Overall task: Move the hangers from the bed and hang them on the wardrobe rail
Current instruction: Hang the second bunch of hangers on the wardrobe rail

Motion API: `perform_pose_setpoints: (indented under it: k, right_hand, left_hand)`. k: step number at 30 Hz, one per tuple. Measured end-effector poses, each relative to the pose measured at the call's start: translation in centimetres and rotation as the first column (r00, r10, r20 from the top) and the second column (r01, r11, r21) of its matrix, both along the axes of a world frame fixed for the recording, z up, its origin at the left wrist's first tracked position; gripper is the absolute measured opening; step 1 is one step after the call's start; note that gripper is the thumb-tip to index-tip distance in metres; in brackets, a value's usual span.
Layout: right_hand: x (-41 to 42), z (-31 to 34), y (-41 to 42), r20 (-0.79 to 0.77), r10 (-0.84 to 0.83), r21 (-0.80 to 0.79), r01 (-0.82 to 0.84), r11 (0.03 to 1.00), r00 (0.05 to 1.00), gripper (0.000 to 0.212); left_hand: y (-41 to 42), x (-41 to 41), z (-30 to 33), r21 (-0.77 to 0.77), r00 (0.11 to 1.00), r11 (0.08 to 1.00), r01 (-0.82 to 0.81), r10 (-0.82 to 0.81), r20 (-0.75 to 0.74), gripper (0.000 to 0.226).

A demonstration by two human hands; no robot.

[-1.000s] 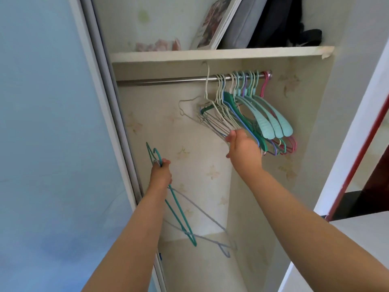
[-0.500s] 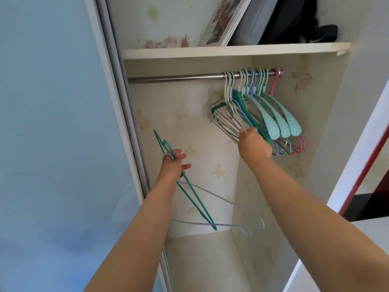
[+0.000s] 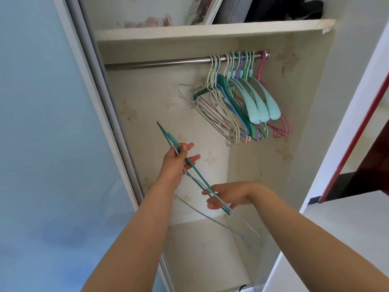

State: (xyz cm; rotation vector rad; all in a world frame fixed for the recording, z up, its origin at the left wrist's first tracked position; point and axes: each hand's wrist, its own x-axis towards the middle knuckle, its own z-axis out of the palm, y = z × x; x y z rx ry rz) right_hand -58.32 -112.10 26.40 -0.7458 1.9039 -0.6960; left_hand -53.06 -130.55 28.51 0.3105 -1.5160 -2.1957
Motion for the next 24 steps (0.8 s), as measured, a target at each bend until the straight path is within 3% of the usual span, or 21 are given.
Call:
perform_pose_setpoints:
  k: [3,6,8,10,11,16,20,24]
  right_hand:
    - [0.5,-2.4,-0.1,-0.038,-0.090,-0.100,0.086,0.991,0.995,0.009]
    - [0.5,-2.8,1.0,-0.062,-0.329,-0.280,0.299,0.912,0.942,0.027]
    - [0.4,-2.4,2.0,-0.240,-0.387,-0.350,0.293,0.890,0.890,0.038]
    - [0.0,-2.1,2.5,-0.482,-0.420,-0.357,0.266,0.896,0.769,0.042]
    - [-0.2,-1.7,2.5,-0.527,-0.443,-0.365,0.278,0.889,0.725,0.040]
    - [-0.8,0.9,1.4,-0.472,-0.579,-0.536,0.305,0.787,0.664,0.026]
    - [-1.6,4.7,0.0,-0.383,-0.669,-0.688,0.287,0.666,0.636,0.022]
    - [-3.4,9.7,-1.8,-0.371,-0.752,-0.776,0.262,0.574,0.545,0.028]
  left_hand:
    - [0.1,0.1,-0.2,0.085,1.000,0.996,0.023,-0.021,-0.019,0.013]
    - [-0.4,0.5,-0.8,0.032,0.999,0.999,0.003,-0.004,0.032,0.018]
    - [-0.8,0.9,-1.3,-0.033,0.994,0.999,0.006,-0.002,0.113,0.020]
    - [-1.0,1.0,-1.9,-0.108,0.981,0.994,-0.004,0.025,0.193,0.024]
    - [-1.0,1.0,-2.2,-0.139,0.974,0.990,-0.021,0.052,0.222,0.025]
    - [-1.5,1.4,-3.1,-0.152,0.926,0.968,-0.199,0.237,0.294,0.041]
    - [-1.9,1.9,-2.3,-0.171,0.928,0.965,-0.201,0.243,0.282,0.048]
    - [-1.9,2.4,-1.0,-0.203,0.931,0.958,-0.201,0.252,0.265,0.048]
